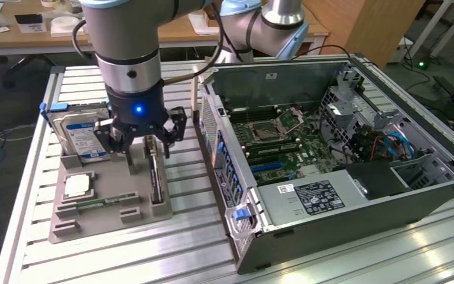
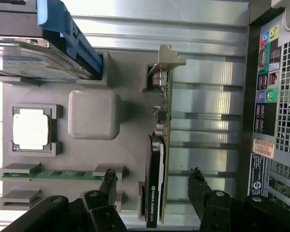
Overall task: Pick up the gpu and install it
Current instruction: 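Pick up the gpu and move the gpu toward the slot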
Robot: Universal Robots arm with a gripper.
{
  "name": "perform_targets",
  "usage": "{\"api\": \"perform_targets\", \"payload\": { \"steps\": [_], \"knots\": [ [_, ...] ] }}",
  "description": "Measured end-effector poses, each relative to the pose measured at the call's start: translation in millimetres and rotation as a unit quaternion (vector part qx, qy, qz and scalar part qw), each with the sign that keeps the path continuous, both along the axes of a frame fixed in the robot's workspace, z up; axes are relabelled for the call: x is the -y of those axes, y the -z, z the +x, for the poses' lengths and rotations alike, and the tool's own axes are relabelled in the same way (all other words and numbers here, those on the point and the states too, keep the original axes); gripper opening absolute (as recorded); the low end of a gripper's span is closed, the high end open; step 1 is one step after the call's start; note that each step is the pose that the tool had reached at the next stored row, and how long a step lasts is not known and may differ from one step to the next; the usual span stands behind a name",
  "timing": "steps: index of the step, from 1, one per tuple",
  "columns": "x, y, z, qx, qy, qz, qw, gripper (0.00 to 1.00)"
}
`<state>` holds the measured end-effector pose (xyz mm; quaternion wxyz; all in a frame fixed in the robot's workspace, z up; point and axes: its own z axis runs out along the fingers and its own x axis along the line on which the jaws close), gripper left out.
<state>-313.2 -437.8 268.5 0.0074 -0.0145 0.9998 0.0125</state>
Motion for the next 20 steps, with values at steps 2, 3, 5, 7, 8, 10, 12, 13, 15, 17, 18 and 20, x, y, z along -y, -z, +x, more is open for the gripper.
{"api": "perform_targets", "payload": {
  "steps": [2,3,5,7,8,10,12,13,15,17,18,20],
  "knots": [
    [-2.3,3.5,0.1,-0.0001,0.0,-0.0012,1.0,0.71],
    [-3.5,5.3,0.1,-0.0002,0.0,-0.0016,1.0,0.71],
    [-6.1,9.1,0.1,-0.0003,0.0,-0.0022,1.0,0.71],
    [-8.0,12.9,0.1,-0.0004,0.0,-0.0023,1.0,0.71],
    [-8.6,14.6,0.1,-0.0006,0.0,-0.0025,1.0,0.71],
    [-8.8,18.1,0.2,-0.0008,0.0,-0.0026,1.0,0.71],
    [-8.8,21.9,0.1,-0.0008,0.0,-0.0027,1.0,0.71],
    [-8.9,23.7,0.1,-0.0008,0.0,-0.0027,1.0,0.71],
    [-8.9,27.3,0.1,-0.0008,0.0,-0.0027,1.0,0.71],
    [-8.9,31.0,0.1,-0.0008,0.0,-0.0027,1.0,0.71],
    [-8.9,32.8,0.1,-0.0008,0.0,-0.0027,1.0,0.71],
    [-8.7,36.4,0.0,-0.0008,0.001,-0.0027,1.0,0.71]
  ]
}}
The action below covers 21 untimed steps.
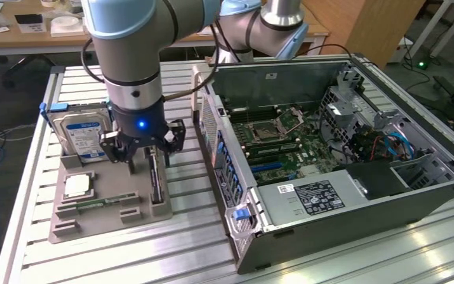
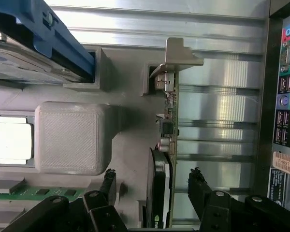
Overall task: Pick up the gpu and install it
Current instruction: 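Pick up the gpu and move the gpu toward the slot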
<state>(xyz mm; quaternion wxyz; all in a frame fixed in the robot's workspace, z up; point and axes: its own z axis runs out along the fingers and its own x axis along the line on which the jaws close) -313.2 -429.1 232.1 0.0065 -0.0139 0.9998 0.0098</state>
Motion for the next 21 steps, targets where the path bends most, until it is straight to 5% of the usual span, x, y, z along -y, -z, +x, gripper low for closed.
{"api": "perform_targets", "payload": {
  "steps": [10,21],
  "knots": [
    [1.8,16.7,0.2,0.0,0.011,0.0,0.9999,0.71],
    [1.9,19.6,0.5,0.0001,0.013,0.0001,0.9999,0.71]
  ]
}}
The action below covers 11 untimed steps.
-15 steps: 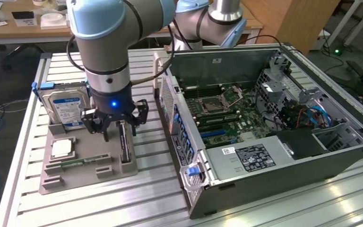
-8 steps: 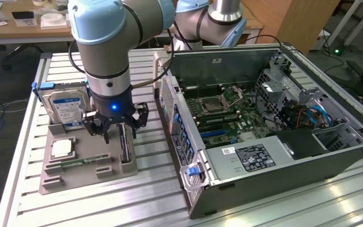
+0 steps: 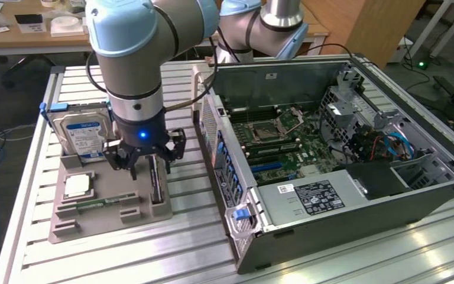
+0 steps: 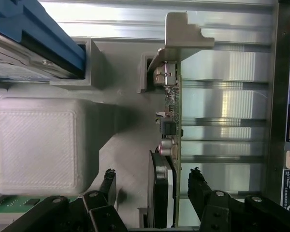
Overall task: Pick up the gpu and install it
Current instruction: 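Pick up the gpu and move the gpu toward the slot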
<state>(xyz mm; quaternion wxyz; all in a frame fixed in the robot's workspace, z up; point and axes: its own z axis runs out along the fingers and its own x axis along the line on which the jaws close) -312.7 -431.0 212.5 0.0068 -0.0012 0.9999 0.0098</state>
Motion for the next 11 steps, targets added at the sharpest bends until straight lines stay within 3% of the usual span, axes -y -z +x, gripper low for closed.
{"api": "perform_targets", "payload": {
  "steps": [9,11],
  "knots": [
    [0.7,5.1,1.9,-0.0001,0.0,-0.0001,1.0,0.69],
    [1.5,5.1,2.0,-0.0001,0.0,-0.0001,1.0,0.56]
  ]
}}
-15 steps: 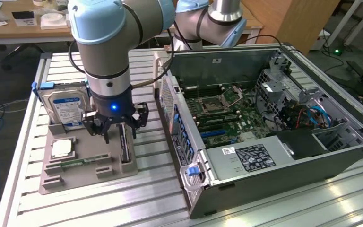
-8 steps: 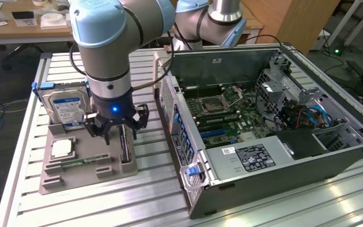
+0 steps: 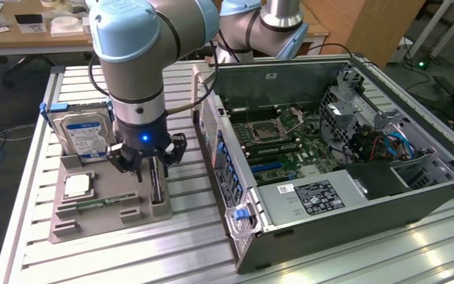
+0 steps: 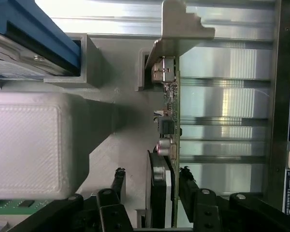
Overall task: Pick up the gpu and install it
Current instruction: 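Pick up the gpu and move the gpu toward the slot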
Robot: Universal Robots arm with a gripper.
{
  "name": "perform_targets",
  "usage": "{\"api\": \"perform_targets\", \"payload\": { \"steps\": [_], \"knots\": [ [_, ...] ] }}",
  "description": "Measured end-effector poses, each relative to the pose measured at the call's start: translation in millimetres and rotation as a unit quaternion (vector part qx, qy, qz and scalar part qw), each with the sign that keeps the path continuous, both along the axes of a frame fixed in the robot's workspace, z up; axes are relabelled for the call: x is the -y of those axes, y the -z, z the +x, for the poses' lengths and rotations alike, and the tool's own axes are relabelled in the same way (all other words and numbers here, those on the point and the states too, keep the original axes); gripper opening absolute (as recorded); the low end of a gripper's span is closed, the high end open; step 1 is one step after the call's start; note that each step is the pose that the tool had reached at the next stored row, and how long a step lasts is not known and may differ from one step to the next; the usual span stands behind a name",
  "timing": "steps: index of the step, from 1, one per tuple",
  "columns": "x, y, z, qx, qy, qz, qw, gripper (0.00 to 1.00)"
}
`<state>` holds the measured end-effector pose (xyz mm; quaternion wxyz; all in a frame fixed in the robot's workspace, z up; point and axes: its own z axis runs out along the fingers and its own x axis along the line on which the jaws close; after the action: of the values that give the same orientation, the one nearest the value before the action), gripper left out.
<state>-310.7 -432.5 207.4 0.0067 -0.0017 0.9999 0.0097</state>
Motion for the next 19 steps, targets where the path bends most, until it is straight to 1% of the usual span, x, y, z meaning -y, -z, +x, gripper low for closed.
{"api": "perform_targets", "payload": {
  "steps": [3,6,7,17,18,19],
  "knots": [
    [1.5,-0.1,0.4,-0.0001,0.0,0.0,1.0,0.56],
    [1.9,-0.1,1.5,-0.0002,0.0,0.0005,1.0,0.55],
    [1.8,0.0,1.7,-0.0002,0.0,0.0006,1.0,0.48],
    [1.9,0.5,2.5,-0.0003,0.0,0.0006,1.0,0.47],
    [1.9,0.6,2.6,-0.0003,0.0,0.0006,1.0,0.4],
    [1.8,0.7,2.7,-0.0002,0.0,0.0006,1.0,0.4]
  ]
}}
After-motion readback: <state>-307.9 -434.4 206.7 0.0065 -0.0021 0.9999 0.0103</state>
